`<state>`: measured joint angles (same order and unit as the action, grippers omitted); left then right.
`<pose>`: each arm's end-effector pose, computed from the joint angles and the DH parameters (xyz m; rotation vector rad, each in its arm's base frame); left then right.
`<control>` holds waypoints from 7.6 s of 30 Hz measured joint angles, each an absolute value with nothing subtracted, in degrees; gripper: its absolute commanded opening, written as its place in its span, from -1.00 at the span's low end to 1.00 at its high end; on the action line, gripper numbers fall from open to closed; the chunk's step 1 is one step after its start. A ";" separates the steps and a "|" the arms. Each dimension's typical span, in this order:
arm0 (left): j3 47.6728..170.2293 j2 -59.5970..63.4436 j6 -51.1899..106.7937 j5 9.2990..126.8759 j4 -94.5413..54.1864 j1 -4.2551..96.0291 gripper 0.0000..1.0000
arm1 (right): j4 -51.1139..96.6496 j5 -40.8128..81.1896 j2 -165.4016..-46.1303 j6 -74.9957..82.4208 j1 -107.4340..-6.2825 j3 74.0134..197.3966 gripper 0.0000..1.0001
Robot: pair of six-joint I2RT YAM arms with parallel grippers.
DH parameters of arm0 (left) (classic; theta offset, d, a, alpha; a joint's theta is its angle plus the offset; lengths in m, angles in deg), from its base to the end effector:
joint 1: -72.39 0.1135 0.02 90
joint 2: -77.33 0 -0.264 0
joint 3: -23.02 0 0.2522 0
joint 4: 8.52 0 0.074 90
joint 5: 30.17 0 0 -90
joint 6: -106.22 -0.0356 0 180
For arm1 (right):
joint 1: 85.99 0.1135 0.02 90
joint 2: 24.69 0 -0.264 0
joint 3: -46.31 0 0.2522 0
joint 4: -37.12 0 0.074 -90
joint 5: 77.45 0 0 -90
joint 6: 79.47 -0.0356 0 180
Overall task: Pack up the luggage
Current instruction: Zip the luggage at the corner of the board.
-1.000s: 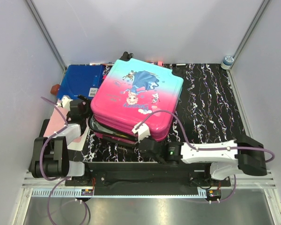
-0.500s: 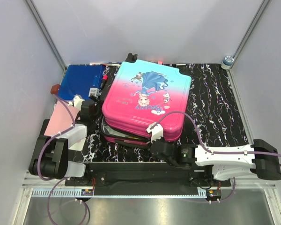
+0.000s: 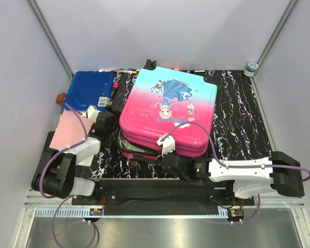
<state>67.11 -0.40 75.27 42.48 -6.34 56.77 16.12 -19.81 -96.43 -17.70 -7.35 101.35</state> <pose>0.2590 -0.0614 0.1754 -0.9523 1.9014 -0.4632 0.0701 0.2523 0.2281 -0.6321 2.0551 0.4715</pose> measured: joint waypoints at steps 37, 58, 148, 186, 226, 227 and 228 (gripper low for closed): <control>64.94 15.05 64.38 48.10 -19.25 62.87 0.97 | 19.64 -17.69 -100.30 -15.27 -7.68 103.93 -1.00; 60.51 6.55 64.56 52.25 -14.77 62.30 0.98 | 19.20 -15.22 -105.48 -14.49 -7.90 108.47 -1.00; 54.23 11.03 89.63 27.88 -10.47 27.83 0.98 | 8.90 -15.29 -108.43 -18.95 -6.74 115.42 -1.00; 52.92 8.53 84.93 31.07 -7.52 28.60 0.98 | 9.78 -15.33 -108.85 -19.32 -7.03 115.55 -1.00; 52.09 29.76 72.76 38.94 -18.42 27.79 0.98 | 12.71 -13.30 -93.33 -13.66 -6.66 118.11 0.39; 51.76 31.09 72.03 40.12 -18.60 28.49 0.98 | 12.23 -13.25 -92.15 -13.50 -6.66 117.83 0.39; 51.52 32.07 71.55 40.76 -18.77 28.95 0.98 | 11.40 -13.19 -90.70 -13.42 -6.68 117.17 0.40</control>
<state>51.52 32.07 71.55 40.76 -18.77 28.95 11.40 -13.19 -90.70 -13.42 -6.68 117.17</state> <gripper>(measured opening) 0.985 0.685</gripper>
